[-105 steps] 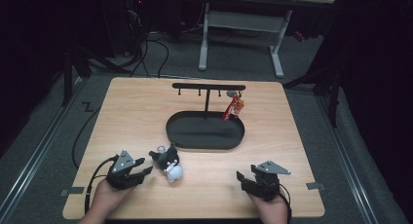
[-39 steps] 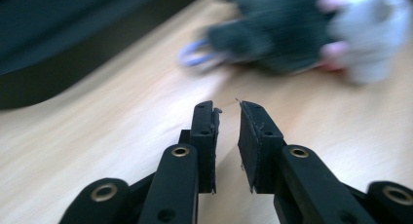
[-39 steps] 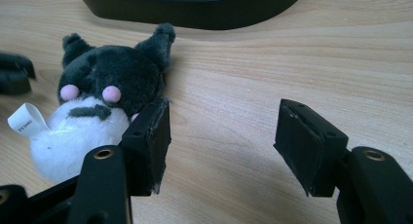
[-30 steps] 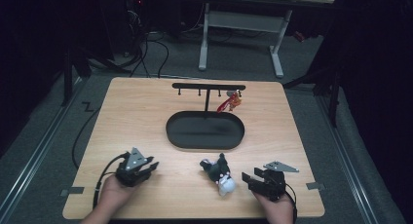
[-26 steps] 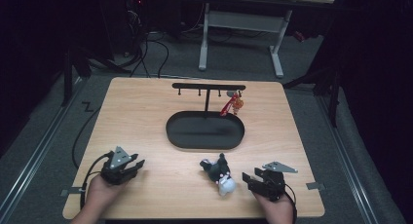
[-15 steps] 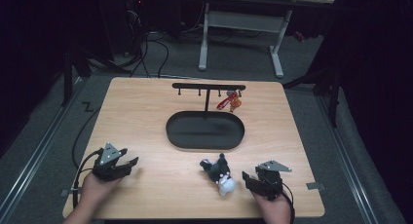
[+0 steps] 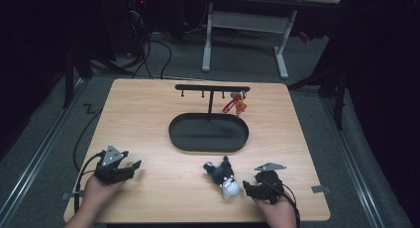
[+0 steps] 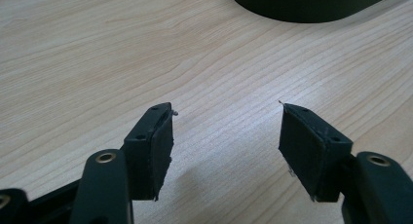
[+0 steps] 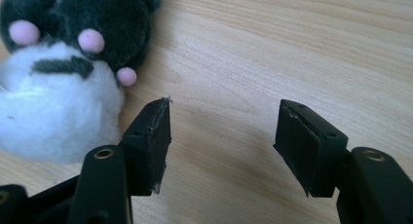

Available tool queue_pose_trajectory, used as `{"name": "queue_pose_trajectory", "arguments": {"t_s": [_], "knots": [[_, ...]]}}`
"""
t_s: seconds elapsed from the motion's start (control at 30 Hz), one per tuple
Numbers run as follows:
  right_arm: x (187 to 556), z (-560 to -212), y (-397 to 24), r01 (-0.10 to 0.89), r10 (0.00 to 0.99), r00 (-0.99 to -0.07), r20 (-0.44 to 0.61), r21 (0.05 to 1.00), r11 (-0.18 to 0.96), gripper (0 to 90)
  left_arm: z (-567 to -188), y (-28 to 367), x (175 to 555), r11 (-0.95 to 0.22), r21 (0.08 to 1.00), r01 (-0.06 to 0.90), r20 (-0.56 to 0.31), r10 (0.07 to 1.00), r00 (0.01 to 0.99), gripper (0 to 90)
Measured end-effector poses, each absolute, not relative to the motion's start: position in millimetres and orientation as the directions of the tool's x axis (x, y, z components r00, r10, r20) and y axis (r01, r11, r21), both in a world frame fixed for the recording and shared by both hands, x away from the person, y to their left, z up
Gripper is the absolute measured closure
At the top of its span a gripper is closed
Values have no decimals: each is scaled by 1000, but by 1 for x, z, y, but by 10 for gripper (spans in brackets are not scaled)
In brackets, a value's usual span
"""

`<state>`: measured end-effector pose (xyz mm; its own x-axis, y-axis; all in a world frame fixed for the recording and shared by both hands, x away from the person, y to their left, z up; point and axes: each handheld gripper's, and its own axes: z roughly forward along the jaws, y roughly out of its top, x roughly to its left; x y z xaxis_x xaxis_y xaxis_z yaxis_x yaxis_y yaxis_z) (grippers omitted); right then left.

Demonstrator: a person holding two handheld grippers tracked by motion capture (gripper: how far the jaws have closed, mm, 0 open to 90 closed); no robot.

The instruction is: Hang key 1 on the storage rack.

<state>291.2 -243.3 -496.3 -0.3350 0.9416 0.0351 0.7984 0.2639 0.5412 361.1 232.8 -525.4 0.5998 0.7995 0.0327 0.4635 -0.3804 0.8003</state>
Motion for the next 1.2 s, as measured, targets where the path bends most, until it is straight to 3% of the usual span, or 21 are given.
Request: {"name": "queue_pose_trajectory", "arguments": {"t_s": [0.3,0.6,1.2], "knots": [[313,-475,-236,896,934,-347,87,324,303,332,-525,233,360,-385,800,460,29,790,612,377],[322,-466,-228,915,930,-365,50,201,349,330,-523,233,360,-390,804,448,31,781,623,377],[335,-428,-174,896,900,-422,113,207,394,252,-524,227,363,-410,804,431,27,750,661,376]]}}
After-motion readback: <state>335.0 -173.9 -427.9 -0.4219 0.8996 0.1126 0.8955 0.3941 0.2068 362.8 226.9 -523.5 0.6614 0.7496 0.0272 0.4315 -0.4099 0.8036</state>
